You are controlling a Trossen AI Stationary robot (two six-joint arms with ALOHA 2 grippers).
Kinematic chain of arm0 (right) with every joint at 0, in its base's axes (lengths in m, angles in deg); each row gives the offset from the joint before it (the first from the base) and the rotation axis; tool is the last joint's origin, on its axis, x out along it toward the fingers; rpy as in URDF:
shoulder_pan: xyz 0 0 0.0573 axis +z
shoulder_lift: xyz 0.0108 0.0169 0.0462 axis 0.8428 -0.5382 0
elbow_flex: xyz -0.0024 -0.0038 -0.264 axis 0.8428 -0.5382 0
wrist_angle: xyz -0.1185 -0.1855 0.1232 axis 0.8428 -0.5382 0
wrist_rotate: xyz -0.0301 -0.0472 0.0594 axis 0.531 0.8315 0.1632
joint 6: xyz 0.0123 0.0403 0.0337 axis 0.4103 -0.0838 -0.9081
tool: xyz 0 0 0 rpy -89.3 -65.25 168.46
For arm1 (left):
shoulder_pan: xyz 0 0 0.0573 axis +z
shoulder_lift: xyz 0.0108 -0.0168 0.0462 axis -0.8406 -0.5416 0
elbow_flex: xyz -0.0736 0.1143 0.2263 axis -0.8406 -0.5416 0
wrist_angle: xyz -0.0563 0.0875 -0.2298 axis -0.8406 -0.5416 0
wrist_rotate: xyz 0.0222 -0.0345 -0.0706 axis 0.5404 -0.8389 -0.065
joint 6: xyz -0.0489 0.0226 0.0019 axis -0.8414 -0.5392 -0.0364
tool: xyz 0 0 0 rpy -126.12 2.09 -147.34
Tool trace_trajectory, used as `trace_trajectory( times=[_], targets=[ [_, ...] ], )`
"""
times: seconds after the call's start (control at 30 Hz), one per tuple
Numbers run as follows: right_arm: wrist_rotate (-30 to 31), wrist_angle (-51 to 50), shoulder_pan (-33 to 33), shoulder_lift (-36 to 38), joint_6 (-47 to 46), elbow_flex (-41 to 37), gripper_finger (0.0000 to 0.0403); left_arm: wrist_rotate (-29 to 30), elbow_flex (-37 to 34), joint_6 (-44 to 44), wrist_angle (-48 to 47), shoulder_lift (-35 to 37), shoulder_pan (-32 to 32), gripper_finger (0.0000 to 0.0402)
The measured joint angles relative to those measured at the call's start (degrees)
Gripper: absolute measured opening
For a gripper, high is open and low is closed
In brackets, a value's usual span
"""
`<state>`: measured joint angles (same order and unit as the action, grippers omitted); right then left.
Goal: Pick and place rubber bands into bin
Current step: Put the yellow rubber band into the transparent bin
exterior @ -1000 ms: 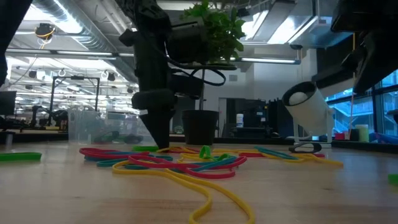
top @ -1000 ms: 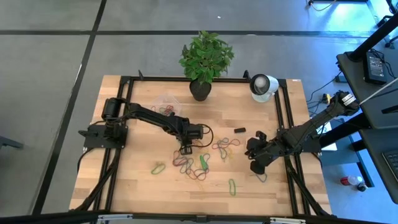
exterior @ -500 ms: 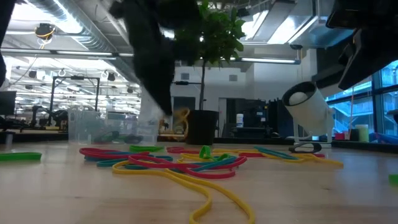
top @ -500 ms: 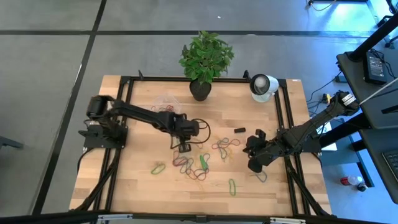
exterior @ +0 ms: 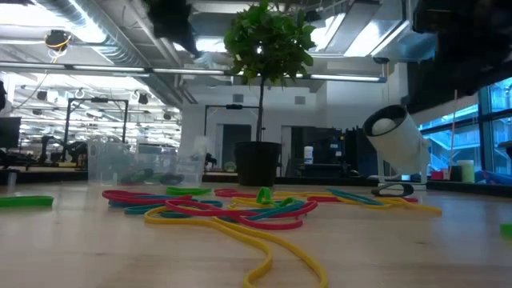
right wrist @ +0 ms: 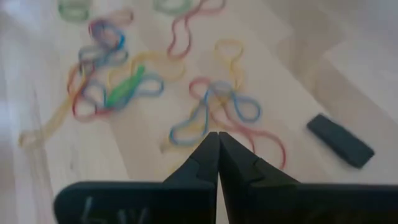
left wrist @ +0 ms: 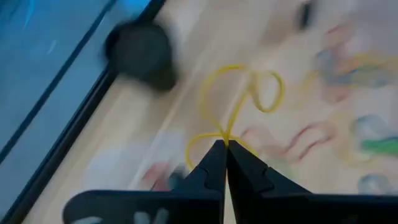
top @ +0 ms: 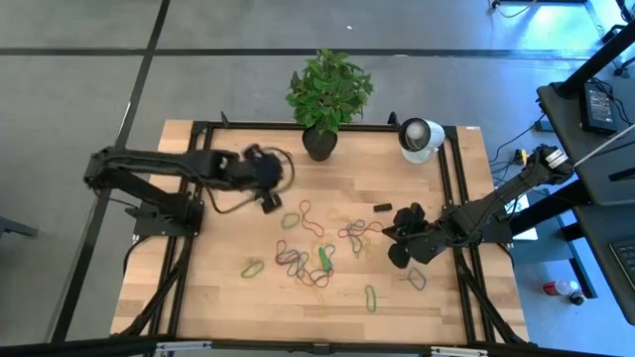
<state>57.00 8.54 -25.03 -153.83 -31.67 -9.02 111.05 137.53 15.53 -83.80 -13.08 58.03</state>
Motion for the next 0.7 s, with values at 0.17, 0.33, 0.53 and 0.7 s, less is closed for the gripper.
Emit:
trace_trajectory(
  times=[0.17,0.33,0.53,0.7],
  targets=[
    [2.4,4.5,-0.2,0.0,0.1,0.0,0.0012,-0.5,-0.2,-5.3,-14.6,1.1,7.5,0.0002],
    [2.4,6.5,-1.7,0.0,-3.3,0.0,0.0012,-6.9,-5.5,-0.9,-12.3,-0.1,14.7,0.0002],
    [2.4,11.3,-2.6,0.0,-5.9,0.0,0.0012,-12.9,-16.6,2.2,-2.4,-1.8,21.8,0.0002],
    [2.4,12.9,-2.6,0.0,-5.7,0.0,0.0012,-18.2,-20.9,3.8,1.9,-3.3,25.2,0.0002]
  ],
)
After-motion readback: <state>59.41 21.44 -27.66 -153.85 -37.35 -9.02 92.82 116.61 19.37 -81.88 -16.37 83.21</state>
